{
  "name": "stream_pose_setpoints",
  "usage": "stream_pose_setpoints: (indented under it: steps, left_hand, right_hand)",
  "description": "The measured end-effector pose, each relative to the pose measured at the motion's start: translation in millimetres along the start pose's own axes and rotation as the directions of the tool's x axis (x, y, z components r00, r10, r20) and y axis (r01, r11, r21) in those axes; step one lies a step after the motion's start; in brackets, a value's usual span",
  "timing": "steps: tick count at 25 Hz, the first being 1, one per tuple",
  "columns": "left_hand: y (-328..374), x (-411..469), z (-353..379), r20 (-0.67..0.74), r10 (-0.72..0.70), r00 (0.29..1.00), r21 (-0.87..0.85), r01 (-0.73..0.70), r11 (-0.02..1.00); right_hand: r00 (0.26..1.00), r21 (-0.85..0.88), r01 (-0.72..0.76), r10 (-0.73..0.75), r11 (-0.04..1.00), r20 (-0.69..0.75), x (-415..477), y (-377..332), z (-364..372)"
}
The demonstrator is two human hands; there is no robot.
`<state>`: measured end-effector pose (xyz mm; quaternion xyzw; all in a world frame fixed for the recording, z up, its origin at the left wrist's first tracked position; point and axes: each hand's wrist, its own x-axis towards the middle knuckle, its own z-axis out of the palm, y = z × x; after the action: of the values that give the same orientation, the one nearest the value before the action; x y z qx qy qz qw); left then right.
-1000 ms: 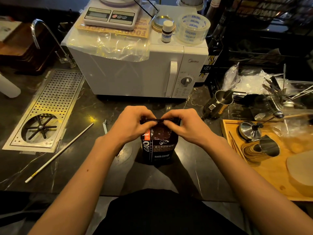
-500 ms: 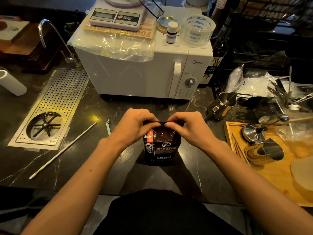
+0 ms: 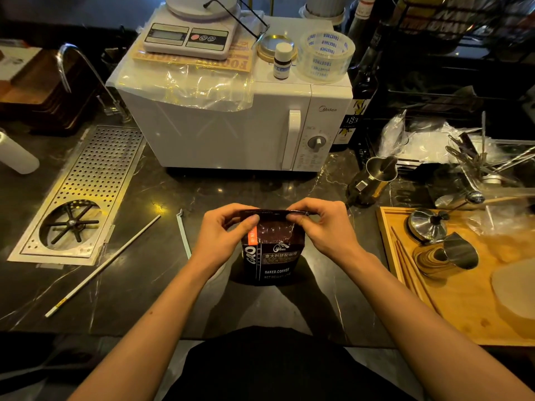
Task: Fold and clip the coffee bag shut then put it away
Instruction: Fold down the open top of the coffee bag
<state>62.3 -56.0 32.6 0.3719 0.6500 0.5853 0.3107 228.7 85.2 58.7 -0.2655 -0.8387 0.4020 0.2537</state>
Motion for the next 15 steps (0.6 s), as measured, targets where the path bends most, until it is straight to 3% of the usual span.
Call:
stream_pose_setpoints:
  steps: [7, 9, 12, 15]
  left_hand:
    - [-5.7, -18.1, 15.8, -0.149, -0.058, 0.987, -0.074, 0.047, 0.996]
    - [-7.0, -24.7, 15.4, -0.195, -0.069, 0.978, -0.092, 0.051, 0.994]
    - [-8.5, -39.4, 13.1, -0.28, -0.075, 0.957, -0.122, 0.043, 0.992]
    - [-5.3, -54.8, 1.7, -0.32, -0.082, 0.944, -0.181, 0.025, 0.983]
  right_hand:
    - [1.0, 0.087, -0.024, 0.024, 0.996, 0.001, -12.9, -2.2, 5.4]
    - [0.998, 0.192, -0.053, 0.049, 0.98, 0.025, -15.8, -4.9, 8.2]
    - [0.977, 0.523, -0.199, 0.207, 0.829, 0.044, -11.6, -4.1, 9.9]
    - [0.949, 0.538, -0.293, 0.309, 0.79, 0.064, -6.6, 4.1, 17.6]
